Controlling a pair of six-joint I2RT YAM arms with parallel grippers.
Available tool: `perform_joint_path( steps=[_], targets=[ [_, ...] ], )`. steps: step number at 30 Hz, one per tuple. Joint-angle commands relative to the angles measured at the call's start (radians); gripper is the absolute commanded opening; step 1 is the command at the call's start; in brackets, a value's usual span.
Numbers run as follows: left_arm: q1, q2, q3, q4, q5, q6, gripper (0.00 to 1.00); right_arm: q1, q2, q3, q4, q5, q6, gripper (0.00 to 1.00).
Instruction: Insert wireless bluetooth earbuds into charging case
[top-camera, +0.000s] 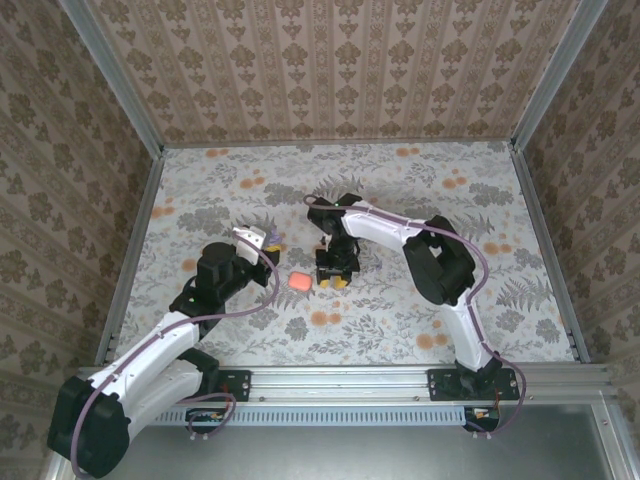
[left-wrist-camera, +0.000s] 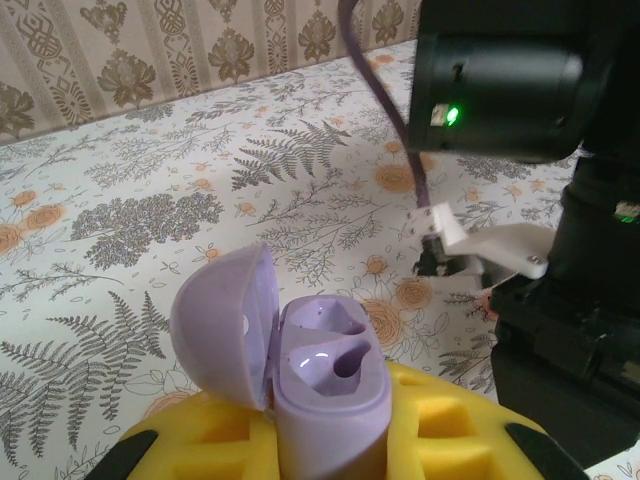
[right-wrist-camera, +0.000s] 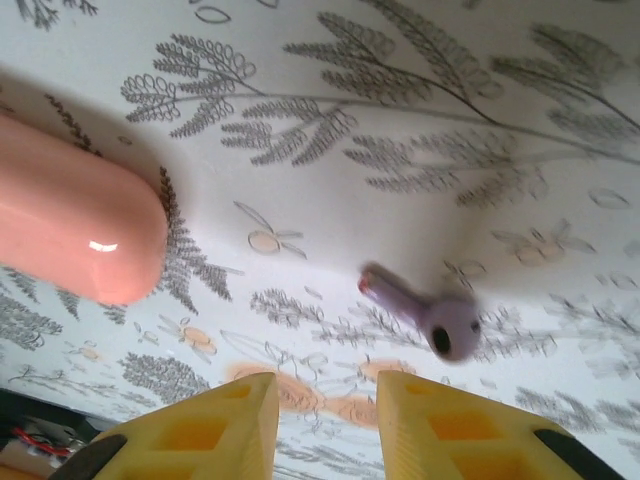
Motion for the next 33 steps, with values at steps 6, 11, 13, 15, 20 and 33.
perform_joint_path(
  steps=[6,11,13,15,20,33],
  targets=[
    [0.005,-0.017,0.003,-0.004,0.004,-0.016,0.15,-0.010,-0.275,-0.333,0.311,0.052,0.445,0.34],
    [0.007,-0.009,0.002,0.001,0.010,-0.015,0.15,-0.013,-0.279,-0.387,0.331,0.083,0.489,0.38],
    [0.007,-0.007,0.002,0.005,0.011,-0.013,0.16,-0.013,-0.263,-0.390,0.332,0.085,0.489,0.39],
    [0.008,-0.008,0.002,0.006,0.010,-0.015,0.16,-0.013,-0.248,-0.393,0.344,0.083,0.493,0.39],
    [0.008,-0.011,0.002,0.006,0.008,-0.016,0.15,-0.013,-0.215,-0.385,0.363,0.086,0.492,0.38],
    [0.009,-0.009,0.006,0.006,0.005,-0.012,0.16,-0.016,-0.168,-0.377,0.364,0.098,0.465,0.33]
  ],
)
